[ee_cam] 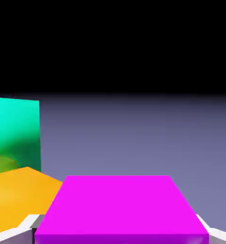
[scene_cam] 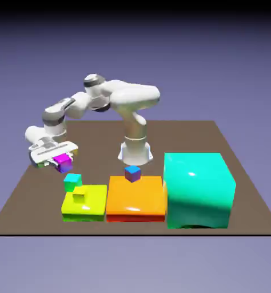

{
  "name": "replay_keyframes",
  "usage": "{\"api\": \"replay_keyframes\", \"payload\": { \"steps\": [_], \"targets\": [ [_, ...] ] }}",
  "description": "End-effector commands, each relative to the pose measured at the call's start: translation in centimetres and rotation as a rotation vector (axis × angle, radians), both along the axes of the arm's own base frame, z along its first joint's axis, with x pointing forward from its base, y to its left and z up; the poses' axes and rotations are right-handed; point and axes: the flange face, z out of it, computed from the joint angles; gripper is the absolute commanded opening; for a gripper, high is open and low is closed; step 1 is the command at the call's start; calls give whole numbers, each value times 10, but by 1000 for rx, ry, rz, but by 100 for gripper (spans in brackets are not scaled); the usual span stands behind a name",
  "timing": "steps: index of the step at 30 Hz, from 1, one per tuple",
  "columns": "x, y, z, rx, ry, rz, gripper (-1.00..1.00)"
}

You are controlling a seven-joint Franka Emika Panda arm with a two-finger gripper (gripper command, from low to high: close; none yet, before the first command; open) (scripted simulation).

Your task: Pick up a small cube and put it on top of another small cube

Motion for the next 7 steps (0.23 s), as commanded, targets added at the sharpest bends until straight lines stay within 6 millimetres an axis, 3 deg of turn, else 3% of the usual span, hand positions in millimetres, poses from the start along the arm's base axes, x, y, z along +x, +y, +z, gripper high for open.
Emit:
{"api": "replay_keyframes", "payload": {
  "steps": [1, 3, 4, 5, 7],
  "targets": [
    [12, 9, -8, 0, 0, -1, -100],
    [35, 30, -25, 0, 0, -1, -100],
    [38, 32, -26, 0, 0, -1, -100],
    [38, 32, -26, 0, 0, -1, 100],
    [26, 21, -18, 0, 0, -1, 100]
  ]
}}
